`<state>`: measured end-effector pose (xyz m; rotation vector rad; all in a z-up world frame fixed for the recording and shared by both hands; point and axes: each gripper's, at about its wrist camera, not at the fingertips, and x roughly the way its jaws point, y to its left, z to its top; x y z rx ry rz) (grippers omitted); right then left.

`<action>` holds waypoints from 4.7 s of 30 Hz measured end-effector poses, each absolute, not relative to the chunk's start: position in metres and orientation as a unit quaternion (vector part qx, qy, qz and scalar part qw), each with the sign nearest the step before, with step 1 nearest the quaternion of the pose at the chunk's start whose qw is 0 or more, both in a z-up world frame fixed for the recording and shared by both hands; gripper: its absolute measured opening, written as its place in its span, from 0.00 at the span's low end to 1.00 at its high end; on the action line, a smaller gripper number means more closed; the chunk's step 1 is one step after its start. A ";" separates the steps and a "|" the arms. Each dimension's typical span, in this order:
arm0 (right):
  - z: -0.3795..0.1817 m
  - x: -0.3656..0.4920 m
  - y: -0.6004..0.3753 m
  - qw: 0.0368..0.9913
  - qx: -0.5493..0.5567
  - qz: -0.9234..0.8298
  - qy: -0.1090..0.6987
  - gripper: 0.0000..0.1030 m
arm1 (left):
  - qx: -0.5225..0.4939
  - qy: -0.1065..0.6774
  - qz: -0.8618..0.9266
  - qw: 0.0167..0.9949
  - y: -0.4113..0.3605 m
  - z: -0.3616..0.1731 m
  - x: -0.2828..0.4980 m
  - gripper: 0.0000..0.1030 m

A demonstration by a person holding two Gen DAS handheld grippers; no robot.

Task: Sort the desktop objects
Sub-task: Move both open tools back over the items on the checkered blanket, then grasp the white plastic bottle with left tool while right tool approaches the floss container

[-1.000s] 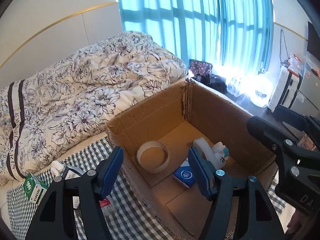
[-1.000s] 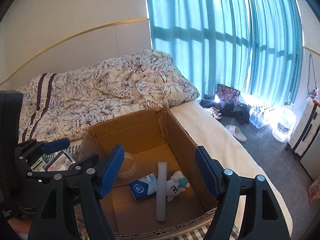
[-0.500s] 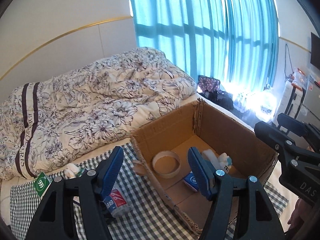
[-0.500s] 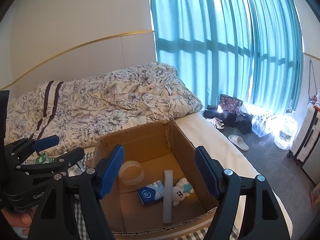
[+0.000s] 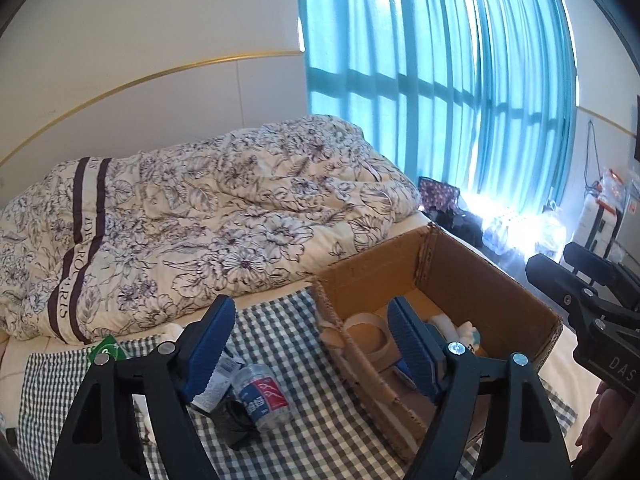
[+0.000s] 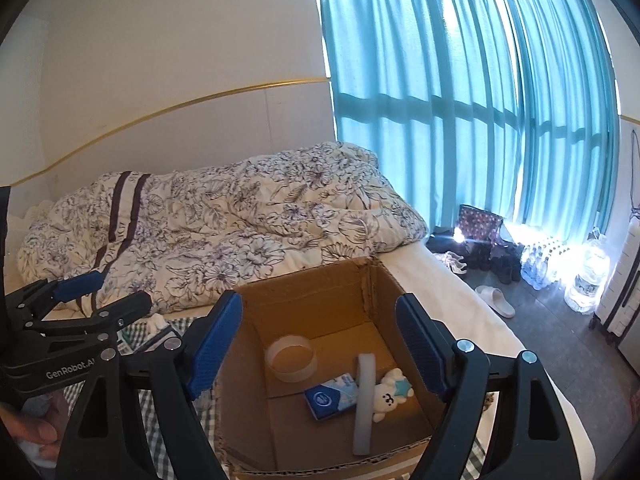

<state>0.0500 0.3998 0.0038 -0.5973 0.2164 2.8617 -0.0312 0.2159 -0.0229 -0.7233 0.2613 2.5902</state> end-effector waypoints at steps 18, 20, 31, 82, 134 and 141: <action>0.006 0.047 0.362 0.073 -0.183 0.978 0.067 0.95 | -0.242 0.056 0.953 0.176 0.143 -0.019 -0.030 1.00; 0.006 0.046 0.358 0.071 -0.183 0.978 0.064 0.98 | -0.244 0.052 0.953 0.170 0.136 -0.019 -0.032 1.00; 0.002 0.039 0.336 0.040 -0.171 0.982 0.069 1.00 | -0.239 0.028 0.962 0.131 0.092 -0.014 -0.040 1.00; -0.134 -0.061 0.215 -0.088 -0.312 0.946 0.009 1.00 | -0.373 0.001 0.926 0.061 -0.014 -0.141 -0.133 1.00; -0.217 -0.130 0.227 -0.080 -0.411 0.907 0.047 1.00 | -0.442 0.058 0.895 0.020 0.011 -0.264 -0.182 0.43; -0.220 -0.132 0.220 -0.086 -0.418 0.904 0.034 1.00 | -0.423 0.035 0.905 0.033 -0.002 -0.246 -0.171 0.43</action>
